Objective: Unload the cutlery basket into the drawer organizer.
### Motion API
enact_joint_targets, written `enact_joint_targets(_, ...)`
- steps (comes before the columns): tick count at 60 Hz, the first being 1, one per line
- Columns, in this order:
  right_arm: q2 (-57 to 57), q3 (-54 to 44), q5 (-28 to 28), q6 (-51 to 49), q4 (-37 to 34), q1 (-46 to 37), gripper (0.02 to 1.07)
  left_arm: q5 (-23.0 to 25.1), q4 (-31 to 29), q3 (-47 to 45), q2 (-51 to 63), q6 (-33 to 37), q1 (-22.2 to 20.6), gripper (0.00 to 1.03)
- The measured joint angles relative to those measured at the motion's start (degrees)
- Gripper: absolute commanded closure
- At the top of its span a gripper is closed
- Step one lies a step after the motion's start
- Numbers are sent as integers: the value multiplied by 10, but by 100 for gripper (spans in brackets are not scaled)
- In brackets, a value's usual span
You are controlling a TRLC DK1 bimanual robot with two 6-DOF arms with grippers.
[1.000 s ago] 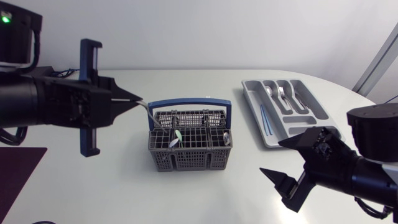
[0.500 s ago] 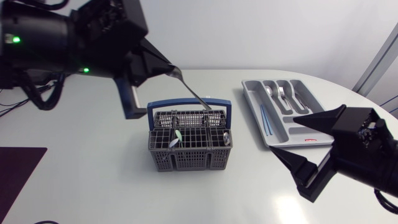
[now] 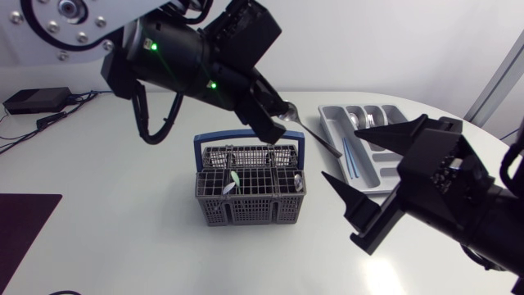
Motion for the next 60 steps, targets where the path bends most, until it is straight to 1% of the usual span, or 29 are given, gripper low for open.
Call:
enact_joint_targets(11, 43, -2, 37, -32, 72, 16, 39, 4, -21, 31, 26, -27, -8, 98)
enact_joint_targets(19, 72, -7, 65, -57, 128, 16, 59, 4, -29, 36, 38, -41, -8, 98)
enact_joint_targets(23, 89, -8, 78, -71, 150, 16, 64, 4, -31, 36, 40, -44, -9, 98)
enact_joint_targets(30, 113, -8, 82, -82, 169, 19, 66, 4, -31, 36, 40, -48, -12, 98)
enact_joint_targets(32, 119, -8, 82, -84, 172, 19, 70, 4, -31, 36, 40, -50, -13, 98)
enact_joint_targets(41, 136, -8, 83, -84, 179, 21, 71, 4, -31, 36, 40, -52, -21, 98)
enact_joint_targets(43, 139, -8, 85, -84, 181, 21, 75, 4, -31, 36, 40, -52, -23, 98)
enact_joint_targets(52, 145, -8, 92, -85, 188, 21, 80, 4, -31, 36, 40, -52, -24, 98)
enact_joint_targets(60, 145, -8, 93, -89, 190, 21, 88, 4, -31, 36, 40, -52, -24, 98)
